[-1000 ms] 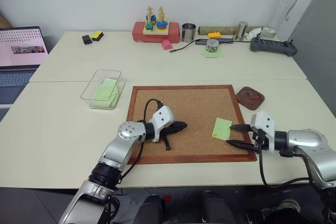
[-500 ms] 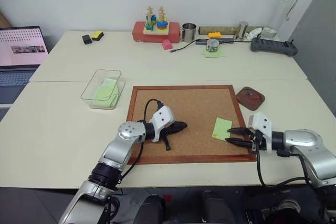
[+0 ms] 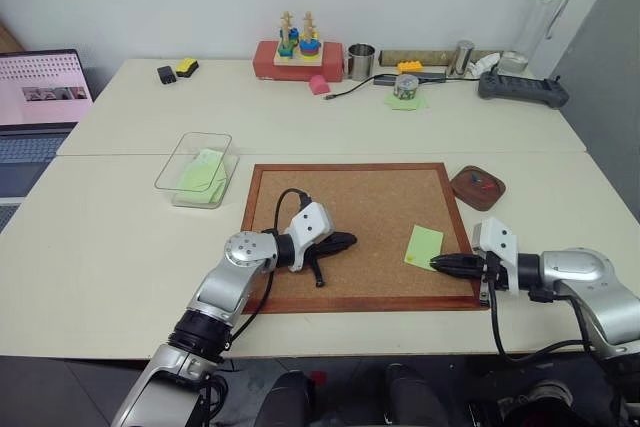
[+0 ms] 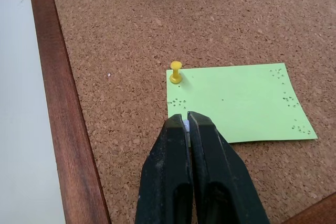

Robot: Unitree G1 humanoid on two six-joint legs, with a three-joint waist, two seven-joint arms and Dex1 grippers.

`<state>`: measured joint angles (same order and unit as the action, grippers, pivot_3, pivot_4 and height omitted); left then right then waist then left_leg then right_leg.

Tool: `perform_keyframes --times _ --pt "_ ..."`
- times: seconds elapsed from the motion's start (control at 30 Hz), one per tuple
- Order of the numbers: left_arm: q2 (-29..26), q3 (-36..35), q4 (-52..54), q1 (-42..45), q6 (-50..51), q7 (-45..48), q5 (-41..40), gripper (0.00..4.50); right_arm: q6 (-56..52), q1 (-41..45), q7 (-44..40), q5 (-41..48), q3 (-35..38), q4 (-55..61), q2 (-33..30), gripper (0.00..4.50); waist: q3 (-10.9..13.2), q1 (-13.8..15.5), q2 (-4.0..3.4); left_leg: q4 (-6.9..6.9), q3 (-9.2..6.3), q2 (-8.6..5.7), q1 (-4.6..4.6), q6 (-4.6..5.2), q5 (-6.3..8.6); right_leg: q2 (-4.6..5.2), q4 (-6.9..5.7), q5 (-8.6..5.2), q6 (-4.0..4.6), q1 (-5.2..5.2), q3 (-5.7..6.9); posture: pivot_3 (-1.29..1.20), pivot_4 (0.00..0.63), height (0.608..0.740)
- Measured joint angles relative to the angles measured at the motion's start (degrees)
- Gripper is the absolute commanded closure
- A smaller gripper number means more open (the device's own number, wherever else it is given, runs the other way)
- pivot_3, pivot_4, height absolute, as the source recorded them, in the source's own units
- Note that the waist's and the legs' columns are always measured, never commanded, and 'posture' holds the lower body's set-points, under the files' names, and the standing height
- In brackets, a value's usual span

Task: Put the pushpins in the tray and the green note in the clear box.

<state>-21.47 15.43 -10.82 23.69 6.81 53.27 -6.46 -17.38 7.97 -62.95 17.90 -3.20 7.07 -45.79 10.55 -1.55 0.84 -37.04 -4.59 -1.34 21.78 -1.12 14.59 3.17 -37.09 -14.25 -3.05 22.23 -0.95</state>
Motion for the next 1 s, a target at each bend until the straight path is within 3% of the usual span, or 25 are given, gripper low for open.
perform_keyframes --times 0.5,0.77,0.9,1.0 --pt "-0.3 -0.04 -0.05 -0.42 -0.87 -0.18 0.14 4.5 -13.9 4.84 3.53 11.7 9.65 2.03 0.34 4.46 0.0 -0.12 0.01 -0.01 0.01 0.02 -0.02 0.0 0.0 -0.01 0.0 0.0 0.01 0.0 -0.03 0.0 0.15 0.74" --pt "-0.15 0.14 -0.07 -0.36 -1.08 0.03 0.19 4.5 -8.1 16.96 23.78 0.3 11.47 -16.2 6.93 4.46 -0.04 -0.02 -0.01 0.05 0.13 -0.02 -0.01 -0.01 -0.01 0.0 -0.02 0.04 -0.02 0.02 -0.02 0.0 0.15 0.74" --pt "-0.11 0.16 -0.14 -0.3 -1.1 -0.05 0.2 4.5 -5.31 18.3 26.52 -3.16 10.78 -22.34 8.56 4.46 -0.05 -0.04 -0.02 0.03 0.17 -0.02 0.0 0.0 -0.01 0.0 -0.03 0.05 -0.02 0.03 -0.05 0.0 0.15 0.74" --pt "-0.26 0.07 -0.21 -0.3 -1.03 -0.12 0.2 4.5 -3.58 19.87 27.6 -4.51 10.75 -26.61 9.17 3.99 -0.05 -0.09 -0.02 -0.01 0.2 -0.03 -0.02 0.0 -0.01 0.0 -0.03 0.05 -0.02 0.01 -0.08 0.0 0.15 0.74"
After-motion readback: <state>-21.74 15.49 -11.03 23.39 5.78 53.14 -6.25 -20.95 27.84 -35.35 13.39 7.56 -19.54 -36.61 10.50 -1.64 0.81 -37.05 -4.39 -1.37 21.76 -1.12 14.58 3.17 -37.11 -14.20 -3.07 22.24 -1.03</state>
